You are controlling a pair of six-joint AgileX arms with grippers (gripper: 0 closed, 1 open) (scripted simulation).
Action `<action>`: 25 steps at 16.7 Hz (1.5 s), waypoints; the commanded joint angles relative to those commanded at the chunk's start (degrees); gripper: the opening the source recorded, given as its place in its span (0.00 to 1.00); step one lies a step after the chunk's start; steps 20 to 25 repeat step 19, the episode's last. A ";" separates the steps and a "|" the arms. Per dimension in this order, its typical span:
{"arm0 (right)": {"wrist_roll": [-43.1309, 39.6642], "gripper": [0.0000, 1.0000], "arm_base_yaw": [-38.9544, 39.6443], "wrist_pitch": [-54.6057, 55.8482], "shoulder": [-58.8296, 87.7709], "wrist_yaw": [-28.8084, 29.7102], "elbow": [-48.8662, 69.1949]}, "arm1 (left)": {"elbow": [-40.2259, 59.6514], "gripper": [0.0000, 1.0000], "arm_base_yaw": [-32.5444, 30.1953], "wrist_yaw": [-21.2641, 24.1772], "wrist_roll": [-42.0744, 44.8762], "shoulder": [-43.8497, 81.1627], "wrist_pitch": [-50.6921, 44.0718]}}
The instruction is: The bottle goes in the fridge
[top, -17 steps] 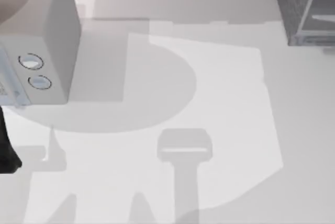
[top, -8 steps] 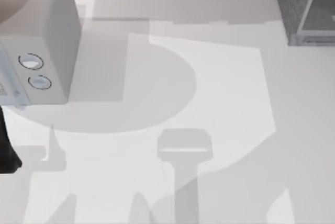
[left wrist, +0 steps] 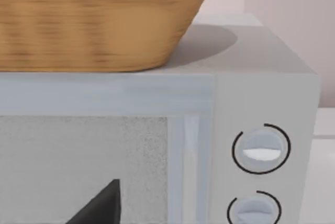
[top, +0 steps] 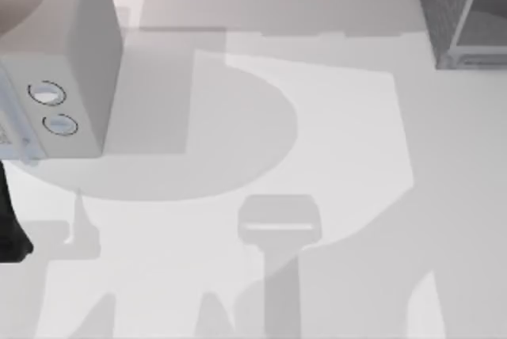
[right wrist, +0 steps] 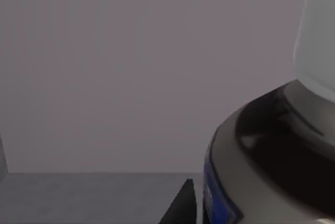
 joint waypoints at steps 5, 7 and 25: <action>0.00 0.38 0.00 0.00 0.00 0.00 0.00 | 0.00 1.00 0.00 0.00 0.00 0.00 0.00; 0.00 0.53 0.00 0.00 0.00 0.00 0.00 | 0.00 1.00 0.00 0.00 0.00 0.00 0.00; 0.00 1.00 0.00 0.00 0.00 0.00 0.00 | 0.00 1.00 0.00 0.00 0.00 0.00 0.00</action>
